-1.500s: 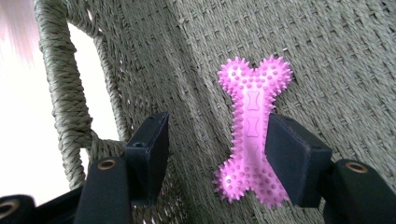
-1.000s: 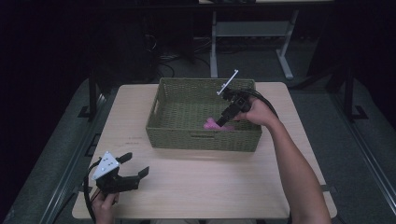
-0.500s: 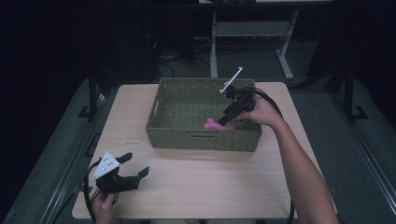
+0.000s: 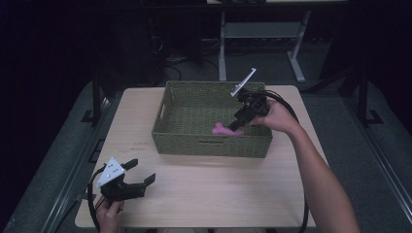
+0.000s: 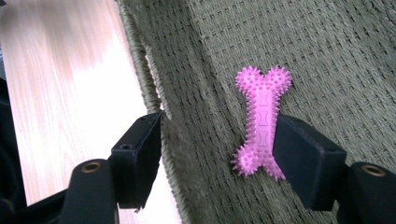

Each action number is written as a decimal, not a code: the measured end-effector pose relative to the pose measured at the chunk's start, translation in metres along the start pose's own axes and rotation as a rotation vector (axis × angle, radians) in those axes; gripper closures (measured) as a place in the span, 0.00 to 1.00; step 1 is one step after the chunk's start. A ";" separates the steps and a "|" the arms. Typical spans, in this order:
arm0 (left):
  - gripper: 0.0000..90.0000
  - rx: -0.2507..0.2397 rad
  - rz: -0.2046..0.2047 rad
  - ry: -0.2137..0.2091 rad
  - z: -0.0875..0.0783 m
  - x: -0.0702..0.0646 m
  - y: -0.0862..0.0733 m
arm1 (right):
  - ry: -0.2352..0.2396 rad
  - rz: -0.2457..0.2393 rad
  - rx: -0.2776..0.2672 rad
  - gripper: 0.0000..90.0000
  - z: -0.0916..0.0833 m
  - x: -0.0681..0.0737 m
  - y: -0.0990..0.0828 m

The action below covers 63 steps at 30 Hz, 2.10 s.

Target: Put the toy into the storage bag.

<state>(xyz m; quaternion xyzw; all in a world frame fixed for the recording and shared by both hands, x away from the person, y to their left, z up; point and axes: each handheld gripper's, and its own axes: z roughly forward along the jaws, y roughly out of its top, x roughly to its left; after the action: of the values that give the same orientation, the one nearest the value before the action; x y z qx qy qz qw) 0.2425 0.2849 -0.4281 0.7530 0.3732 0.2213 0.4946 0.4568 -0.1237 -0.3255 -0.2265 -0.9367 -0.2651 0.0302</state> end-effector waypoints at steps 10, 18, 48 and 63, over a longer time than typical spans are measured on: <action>0.15 -0.001 -0.001 0.005 0.000 0.000 0.000 | -0.005 -0.038 -0.009 0.34 -0.009 0.014 0.000; 0.15 -0.002 0.001 0.007 -0.001 0.001 0.000 | -0.001 -0.052 -0.034 0.34 -0.014 0.023 -0.005; 0.15 0.001 0.000 0.006 0.000 0.000 0.000 | 0.036 -0.083 -0.056 0.32 -0.008 0.057 -0.046; 0.15 0.002 0.001 0.006 0.000 -0.001 0.000 | 0.039 -0.085 -0.072 0.32 0.002 0.066 -0.067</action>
<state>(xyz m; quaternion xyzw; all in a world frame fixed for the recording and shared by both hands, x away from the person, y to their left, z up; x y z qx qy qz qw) 0.2417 0.2847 -0.4282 0.7530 0.3748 0.2234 0.4925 0.3688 -0.1466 -0.3482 -0.1823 -0.9346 -0.3040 0.0291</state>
